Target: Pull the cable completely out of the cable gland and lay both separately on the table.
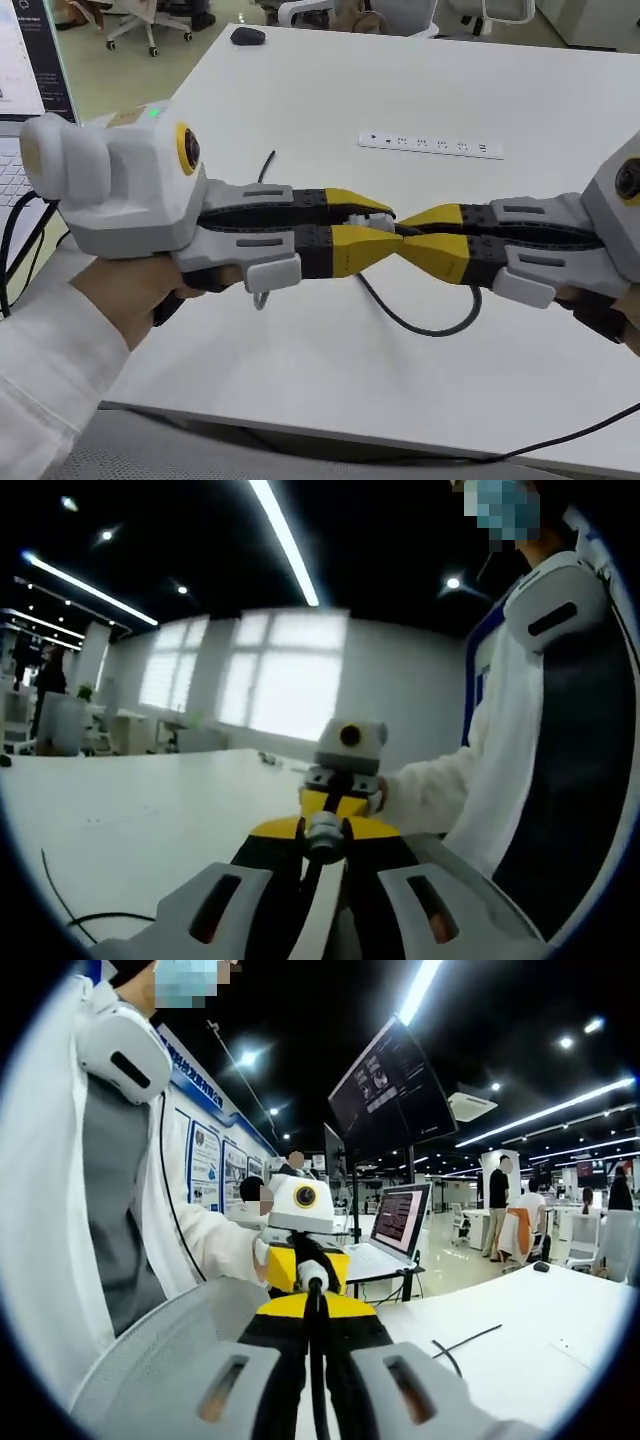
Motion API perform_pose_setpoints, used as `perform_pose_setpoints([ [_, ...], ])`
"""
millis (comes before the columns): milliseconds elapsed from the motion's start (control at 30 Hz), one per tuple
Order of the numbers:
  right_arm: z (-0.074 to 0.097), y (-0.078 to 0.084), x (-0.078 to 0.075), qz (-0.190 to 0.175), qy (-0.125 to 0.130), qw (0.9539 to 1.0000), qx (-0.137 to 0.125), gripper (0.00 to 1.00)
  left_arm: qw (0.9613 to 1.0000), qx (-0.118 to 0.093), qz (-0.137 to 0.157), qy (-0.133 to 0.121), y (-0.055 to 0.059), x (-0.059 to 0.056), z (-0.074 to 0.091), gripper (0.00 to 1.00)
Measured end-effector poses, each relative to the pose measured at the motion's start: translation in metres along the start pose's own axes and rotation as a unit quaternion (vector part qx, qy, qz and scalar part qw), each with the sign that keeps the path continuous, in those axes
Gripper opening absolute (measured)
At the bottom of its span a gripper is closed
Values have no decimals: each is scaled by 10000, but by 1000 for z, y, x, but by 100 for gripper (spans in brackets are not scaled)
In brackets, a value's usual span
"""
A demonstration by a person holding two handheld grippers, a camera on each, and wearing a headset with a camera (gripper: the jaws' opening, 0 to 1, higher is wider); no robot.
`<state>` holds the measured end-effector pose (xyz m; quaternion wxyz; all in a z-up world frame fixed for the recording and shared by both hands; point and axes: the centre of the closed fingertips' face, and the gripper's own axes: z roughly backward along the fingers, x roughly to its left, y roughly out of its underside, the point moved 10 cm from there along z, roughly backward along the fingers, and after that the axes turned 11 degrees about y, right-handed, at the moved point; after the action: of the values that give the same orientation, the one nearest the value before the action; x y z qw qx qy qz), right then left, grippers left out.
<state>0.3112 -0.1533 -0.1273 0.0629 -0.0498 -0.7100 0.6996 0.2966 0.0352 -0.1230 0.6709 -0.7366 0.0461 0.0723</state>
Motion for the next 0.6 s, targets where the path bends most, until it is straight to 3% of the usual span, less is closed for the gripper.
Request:
perform_pose_setpoints([
  [133, 2, 1, 0, -143, 48, 9998, -127, 2, 9997, -7, -215, -76, -2, -1, -2, 18],
  [333, 5, -1, -2, -392, 150, 9979, -494, 2, 9996, -121, -146, -185, -1, 1, 0, 40],
  [467, 5, -1, -1, -361, 116, 9981, -487, 2, 9993, -185, -279, -184, -3, 2, 2, 27],
  [600, 5, -1, 1, -363, 119, 9981, -489, 2, 9996, -275, 18, -66, -2, 4, 2, 21],
])
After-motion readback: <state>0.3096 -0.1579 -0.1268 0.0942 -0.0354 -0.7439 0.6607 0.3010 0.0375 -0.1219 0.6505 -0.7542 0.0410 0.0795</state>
